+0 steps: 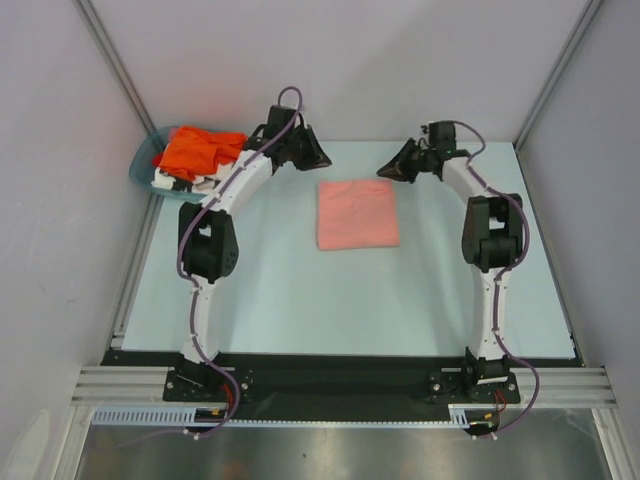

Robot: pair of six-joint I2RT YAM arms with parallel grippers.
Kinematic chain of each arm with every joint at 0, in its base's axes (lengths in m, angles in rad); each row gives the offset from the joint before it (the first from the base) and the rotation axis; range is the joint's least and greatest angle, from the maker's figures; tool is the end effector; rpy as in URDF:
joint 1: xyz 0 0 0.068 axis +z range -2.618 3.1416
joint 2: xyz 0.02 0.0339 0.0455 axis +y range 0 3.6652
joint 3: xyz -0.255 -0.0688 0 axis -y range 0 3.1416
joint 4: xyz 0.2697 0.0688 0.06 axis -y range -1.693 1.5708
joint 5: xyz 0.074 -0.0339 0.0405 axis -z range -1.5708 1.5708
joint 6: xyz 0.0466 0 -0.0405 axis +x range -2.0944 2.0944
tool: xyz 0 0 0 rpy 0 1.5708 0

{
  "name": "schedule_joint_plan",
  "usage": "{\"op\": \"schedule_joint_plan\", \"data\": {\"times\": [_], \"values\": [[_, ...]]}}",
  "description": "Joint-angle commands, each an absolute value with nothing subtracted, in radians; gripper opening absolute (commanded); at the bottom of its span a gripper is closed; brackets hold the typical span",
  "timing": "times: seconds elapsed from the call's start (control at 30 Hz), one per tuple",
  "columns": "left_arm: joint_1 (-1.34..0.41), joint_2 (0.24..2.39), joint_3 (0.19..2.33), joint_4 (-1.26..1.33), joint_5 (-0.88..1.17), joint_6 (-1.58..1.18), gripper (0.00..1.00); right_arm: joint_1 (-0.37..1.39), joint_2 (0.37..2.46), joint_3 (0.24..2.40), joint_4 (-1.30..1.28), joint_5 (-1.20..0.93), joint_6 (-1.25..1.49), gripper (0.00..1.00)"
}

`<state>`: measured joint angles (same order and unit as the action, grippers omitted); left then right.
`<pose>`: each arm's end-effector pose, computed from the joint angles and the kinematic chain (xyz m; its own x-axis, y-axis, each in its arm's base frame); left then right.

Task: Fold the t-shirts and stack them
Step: Fold the tshirt

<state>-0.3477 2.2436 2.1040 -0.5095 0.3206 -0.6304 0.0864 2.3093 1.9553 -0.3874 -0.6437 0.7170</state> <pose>0.5107 -0.2007 0.2634 -0.7888 -0.3092 -0.5312 0.1169 0.7731 -0.6235 0.5430 0.0751 0.1897 -0.8423 0.4546 -0.2896 0.0577 0.6102 0.7902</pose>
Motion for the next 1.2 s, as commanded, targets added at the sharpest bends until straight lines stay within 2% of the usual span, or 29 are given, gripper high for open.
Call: {"op": "schedule_joint_plan", "data": {"times": [0.0,0.03,0.23,0.47,0.97,1.17], "values": [[-0.374,2.296,2.072,-0.385,0.449,-0.667,0.13,0.152,2.284,1.843,-0.070,-0.698,0.943,0.04],[-0.374,2.312,2.072,-0.362,0.462,-0.678,0.12,0.159,2.286,1.816,-0.010,-0.690,0.971,0.00],[-0.373,2.396,2.051,-0.243,0.495,-0.747,0.06,0.192,2.338,1.688,0.274,-0.637,1.083,0.00],[-0.357,2.483,2.000,-0.078,0.488,-0.860,0.05,0.169,2.416,1.631,0.428,-0.624,1.127,0.00],[-0.264,2.655,2.140,-0.086,0.480,-0.910,0.05,0.069,2.617,1.822,0.390,-0.606,1.131,0.01],[-0.252,2.666,2.307,-0.215,0.482,-0.829,0.13,0.035,2.605,1.899,0.244,-0.623,1.069,0.03]]}}
